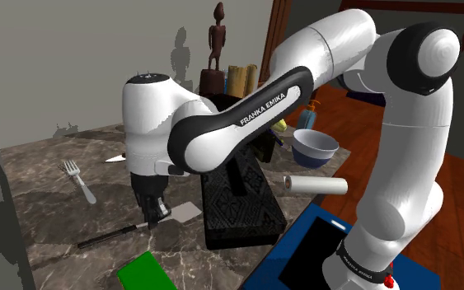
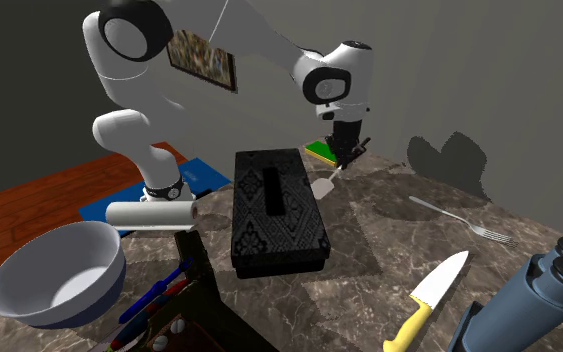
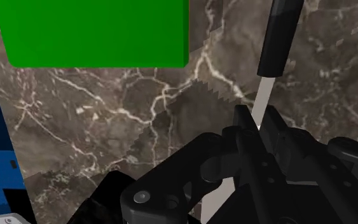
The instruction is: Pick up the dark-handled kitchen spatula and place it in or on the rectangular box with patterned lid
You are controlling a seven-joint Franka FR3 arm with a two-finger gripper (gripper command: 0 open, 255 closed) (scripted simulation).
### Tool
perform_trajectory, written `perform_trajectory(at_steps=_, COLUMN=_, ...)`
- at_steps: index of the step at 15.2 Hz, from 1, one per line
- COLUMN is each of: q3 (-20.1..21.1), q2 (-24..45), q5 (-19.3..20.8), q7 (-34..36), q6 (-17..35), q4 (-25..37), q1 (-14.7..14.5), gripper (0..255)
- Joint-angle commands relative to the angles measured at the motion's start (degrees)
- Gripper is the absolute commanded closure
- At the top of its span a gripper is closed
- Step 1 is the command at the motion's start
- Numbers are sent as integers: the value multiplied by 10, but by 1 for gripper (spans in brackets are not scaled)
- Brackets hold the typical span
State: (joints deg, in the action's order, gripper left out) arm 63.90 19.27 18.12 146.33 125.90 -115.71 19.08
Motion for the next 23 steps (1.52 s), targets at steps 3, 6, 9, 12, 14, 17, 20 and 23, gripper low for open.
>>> perform_trajectory(at_steps=3, q3=20, q2=-21, q5=-25, q7=-15, q6=-24, q4=13, q1=18, gripper=255)
perform_trajectory(at_steps=6, q3=32, q2=-35, q5=-41, q7=-25, q6=-43, q4=24, q1=30, gripper=255)
perform_trajectory(at_steps=9, q3=43, q2=-48, q5=-57, q7=-35, q6=-62, q4=37, q1=41, gripper=255)
perform_trajectory(at_steps=12, q3=53, q2=-61, q5=-72, q7=-44, q6=-82, q4=51, q1=51, gripper=255)
perform_trajectory(at_steps=14, q3=59, q2=-69, q5=-81, q7=-50, q6=-95, q4=61, q1=57, gripper=255)
perform_trajectory(at_steps=17, q3=66, q2=-80, q5=-93, q7=-58, q6=-116, q4=77, q1=65, gripper=255)
perform_trajectory(at_steps=20, q3=72, q2=-89, q5=-103, q7=-64, q6=-137, q4=95, q1=71, gripper=255)
perform_trajectory(at_steps=23, q3=76, q2=-97, q5=-112, q7=-69, q6=-158, q4=114, q1=76, gripper=255)
